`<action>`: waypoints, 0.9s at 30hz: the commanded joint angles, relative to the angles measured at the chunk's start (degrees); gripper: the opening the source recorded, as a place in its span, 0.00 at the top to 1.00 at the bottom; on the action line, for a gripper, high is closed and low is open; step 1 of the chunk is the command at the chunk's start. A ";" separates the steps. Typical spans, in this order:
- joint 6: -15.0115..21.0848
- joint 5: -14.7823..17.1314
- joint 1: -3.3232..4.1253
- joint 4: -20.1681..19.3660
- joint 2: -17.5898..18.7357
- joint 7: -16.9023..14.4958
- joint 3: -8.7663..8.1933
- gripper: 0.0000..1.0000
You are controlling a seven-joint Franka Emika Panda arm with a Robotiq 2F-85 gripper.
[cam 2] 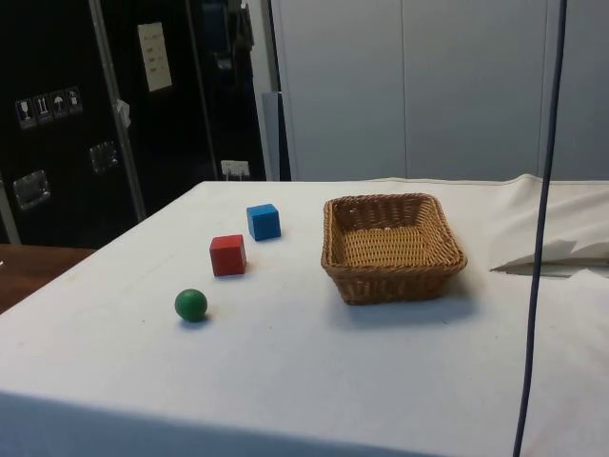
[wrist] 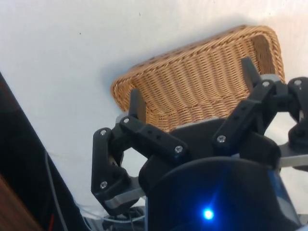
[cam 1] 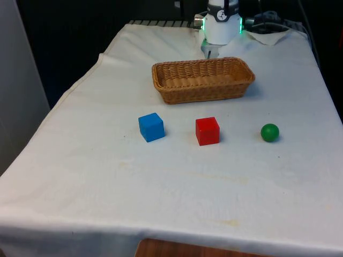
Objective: Place all non-red objects into the basket.
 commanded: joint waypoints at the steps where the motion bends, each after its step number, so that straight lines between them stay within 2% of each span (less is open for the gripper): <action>1: 0.97 0.46 -0.17 -0.40 0.06 -1.03 0.06 0.00; 2: 0.34 0.00 -0.06 -0.23 0.00 -0.57 -0.06 0.00; 10: 3.78 0.80 -0.23 -1.83 0.40 -5.67 -0.46 0.00; 11: 2.98 0.34 -0.11 -1.60 0.34 -4.87 -0.52 0.00; 15: 5.27 1.03 -0.29 -2.35 0.74 -8.19 -0.69 0.00; 18: 6.07 1.20 -0.34 -2.58 1.03 -9.68 -0.80 0.00; 19: 5.21 0.80 -0.23 -2.35 1.03 -9.00 -0.92 0.00; 20: 6.36 1.26 -0.34 -2.69 1.15 -10.20 -0.86 0.00; 27: 8.37 1.95 -0.52 -3.15 2.06 -14.15 -1.26 0.00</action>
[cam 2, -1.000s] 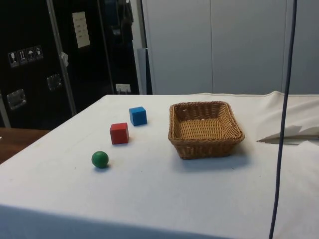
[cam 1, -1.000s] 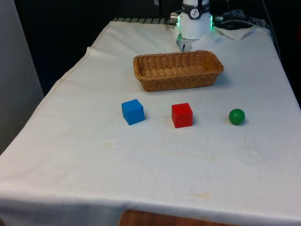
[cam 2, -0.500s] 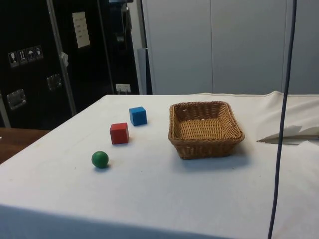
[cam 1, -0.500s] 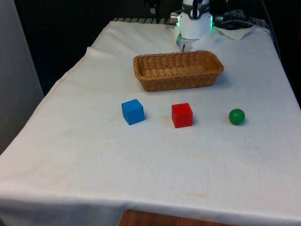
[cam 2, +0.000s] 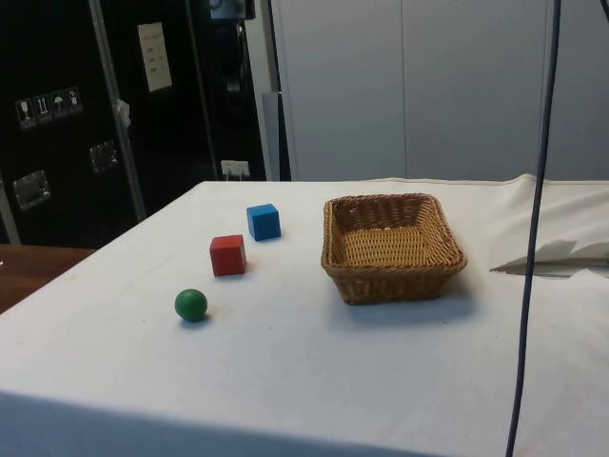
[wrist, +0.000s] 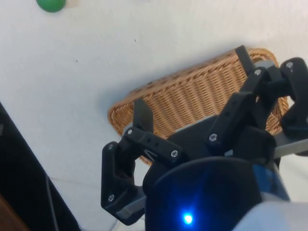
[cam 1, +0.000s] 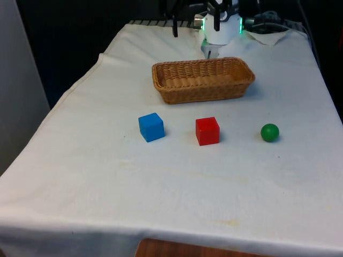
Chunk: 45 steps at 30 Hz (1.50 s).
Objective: Place all non-red objects into the basket.
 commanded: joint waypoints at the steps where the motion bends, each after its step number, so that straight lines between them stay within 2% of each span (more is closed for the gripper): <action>1: 0.23 0.11 -0.06 -0.06 0.11 -0.52 -0.06 0.00; 4: 1.95 1.09 -0.29 -0.46 0.69 -3.21 -0.11 0.00; 10: 3.27 1.78 -0.46 -0.69 1.60 -6.25 -0.74 0.00; 11: 2.58 1.38 -0.23 -0.46 1.66 -5.79 -0.92 0.00; 12: 3.55 1.95 -0.52 -0.69 1.83 -6.82 -0.86 0.00; 18: 5.04 2.69 -0.74 -0.92 3.32 -10.37 -1.83 0.00; 20: 4.58 2.35 -0.52 -0.69 3.67 -10.60 -2.29 0.00; 22: 5.90 3.27 -0.86 -0.92 4.30 -12.55 -2.35 0.00; 29: 7.51 4.53 -0.97 -0.80 6.07 -16.39 -3.21 0.00; 30: 7.05 4.24 -0.69 -0.74 6.13 -16.21 -3.55 0.00; 31: 7.91 4.81 -0.97 -0.69 6.65 -17.42 -3.38 0.00; 45: 10.03 7.16 -1.55 0.92 11.17 -24.29 -5.21 0.00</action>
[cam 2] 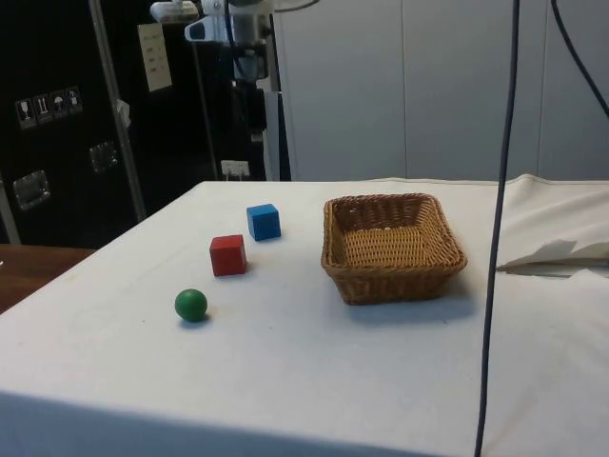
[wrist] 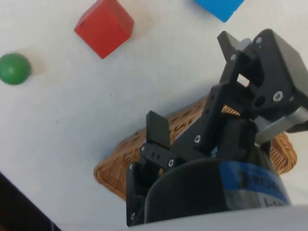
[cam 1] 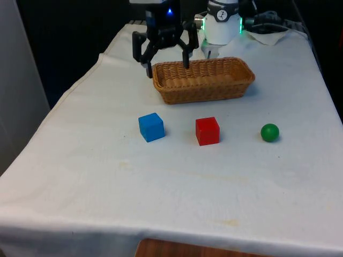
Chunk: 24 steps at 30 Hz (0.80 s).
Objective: Place all non-red objects into the basket.
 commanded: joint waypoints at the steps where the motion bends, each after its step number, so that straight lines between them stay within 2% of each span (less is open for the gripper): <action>1: 0.46 0.86 -0.63 0.86 1.26 -1.43 0.06 0.00; 2: 0.17 0.11 -0.06 0.29 0.46 -0.46 -0.23 0.00; 3: 0.52 1.20 -0.74 1.15 1.72 -1.95 -0.11 0.00; 6: 0.46 3.04 -1.03 2.52 3.72 -4.07 -0.97 0.00; 9: 0.29 4.53 -1.20 3.67 5.27 -5.50 -1.66 0.00; 10: 0.40 4.01 -0.63 3.21 4.81 -4.93 -2.01 0.00; 11: 0.29 4.98 -1.20 3.95 5.73 -5.96 -1.83 0.00; 12: 0.29 5.39 -1.26 4.18 6.07 -6.36 -2.01 0.00; 18: 0.40 7.39 -1.38 5.10 7.91 -8.25 -2.58 0.00; 19: 0.40 6.93 -1.09 4.81 7.62 -7.85 -2.86 0.00; 20: 0.40 7.56 -1.43 5.16 8.02 -8.42 -2.58 0.00; 24: 0.40 8.37 -1.38 5.16 8.42 -9.11 -2.58 0.00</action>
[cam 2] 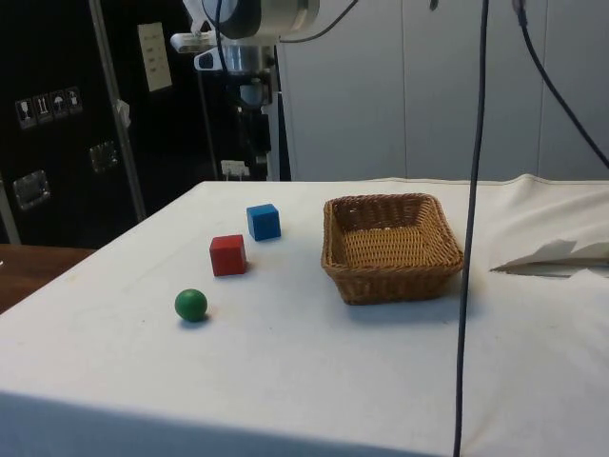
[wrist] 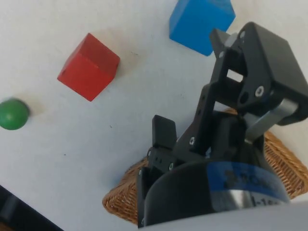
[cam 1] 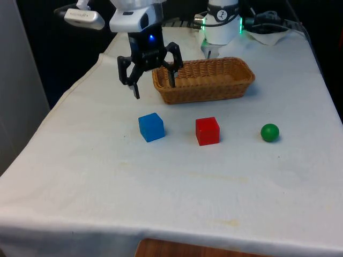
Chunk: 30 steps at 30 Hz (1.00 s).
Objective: Place all non-red objects into the basket.
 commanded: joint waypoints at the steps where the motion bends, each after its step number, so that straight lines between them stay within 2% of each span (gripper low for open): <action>1: 0.06 0.52 -0.23 0.17 0.23 -0.46 0.34 0.00; 2: -0.06 0.11 0.00 0.00 0.06 -0.06 0.00 0.00; 3: 0.11 0.80 -0.17 0.11 0.46 -0.57 0.46 0.00; 7: 0.29 1.43 -0.11 0.11 0.97 -0.74 0.69 0.00; 11: 0.00 1.03 0.11 0.00 1.15 -0.40 0.46 0.00; 18: 1.09 1.66 0.11 0.23 2.75 -0.52 1.15 0.00; 19: 0.29 1.32 0.17 0.23 2.52 -0.40 0.92 0.00; 27: 2.46 1.95 0.00 0.86 4.70 -0.69 1.38 0.00; 28: 1.95 1.49 0.29 0.40 4.18 -0.40 1.09 0.00; 30: 2.86 2.01 -0.11 1.26 5.33 -0.74 1.32 0.00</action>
